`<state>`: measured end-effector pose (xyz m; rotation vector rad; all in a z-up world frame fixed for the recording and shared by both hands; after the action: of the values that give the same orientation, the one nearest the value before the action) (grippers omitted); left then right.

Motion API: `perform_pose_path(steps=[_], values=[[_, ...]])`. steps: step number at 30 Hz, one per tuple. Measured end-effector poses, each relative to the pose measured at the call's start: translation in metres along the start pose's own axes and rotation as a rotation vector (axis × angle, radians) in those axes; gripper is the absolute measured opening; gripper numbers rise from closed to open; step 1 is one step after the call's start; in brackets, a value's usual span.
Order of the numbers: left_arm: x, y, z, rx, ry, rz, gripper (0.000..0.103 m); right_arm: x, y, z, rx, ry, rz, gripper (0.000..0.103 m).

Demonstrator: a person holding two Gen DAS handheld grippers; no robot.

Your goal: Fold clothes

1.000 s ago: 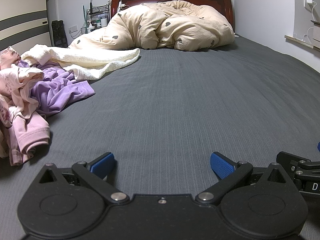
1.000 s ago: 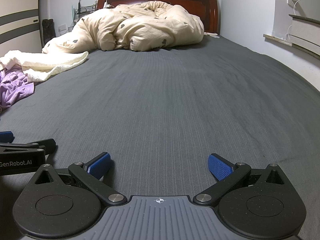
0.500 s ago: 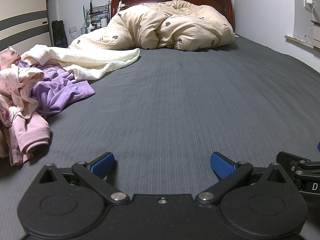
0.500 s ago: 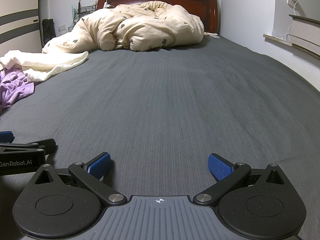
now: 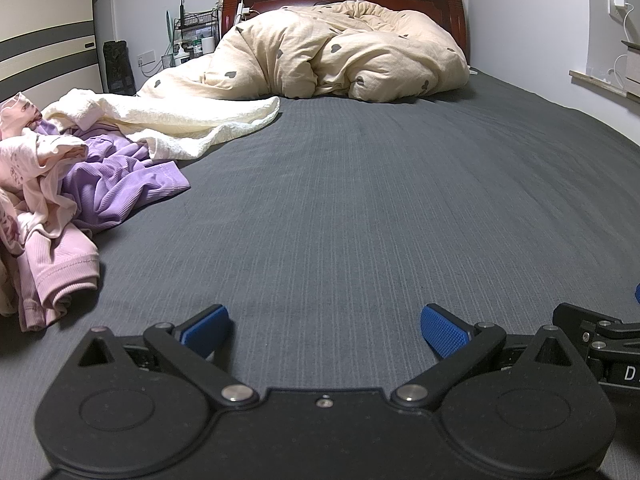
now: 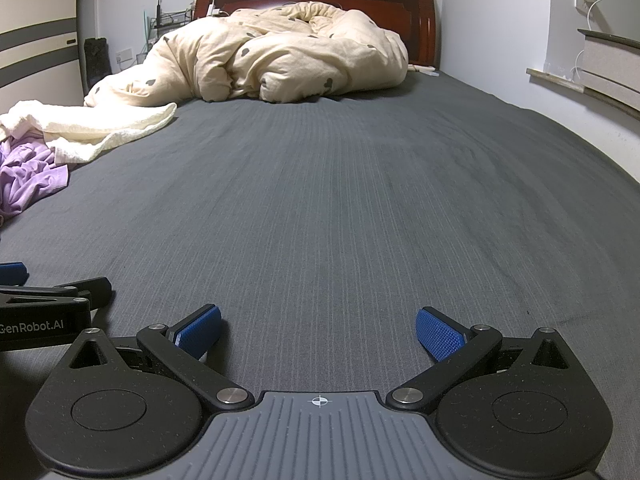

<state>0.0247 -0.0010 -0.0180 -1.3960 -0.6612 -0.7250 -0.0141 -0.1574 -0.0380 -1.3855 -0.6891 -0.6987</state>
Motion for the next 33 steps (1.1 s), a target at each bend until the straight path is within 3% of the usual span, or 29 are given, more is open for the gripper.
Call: perform_pose_path(steps=[33], values=[[-0.0001,-0.0001,0.0000,0.000,0.000,0.000,0.103,0.0006,0.0010,0.0004,0.001,0.001,0.000,0.103]])
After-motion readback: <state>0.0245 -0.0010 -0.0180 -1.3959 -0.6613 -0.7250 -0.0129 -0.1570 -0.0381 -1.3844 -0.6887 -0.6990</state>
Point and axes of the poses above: each gripper's, at about its wrist camera, not at the fingertips, and y roughly the way its jaws point, z to its left, x to its top, the point moved 3 cm from there along y, roughly the way its jaws point, and after that the axes turned 1 degree about y, right-handed, at the moved point
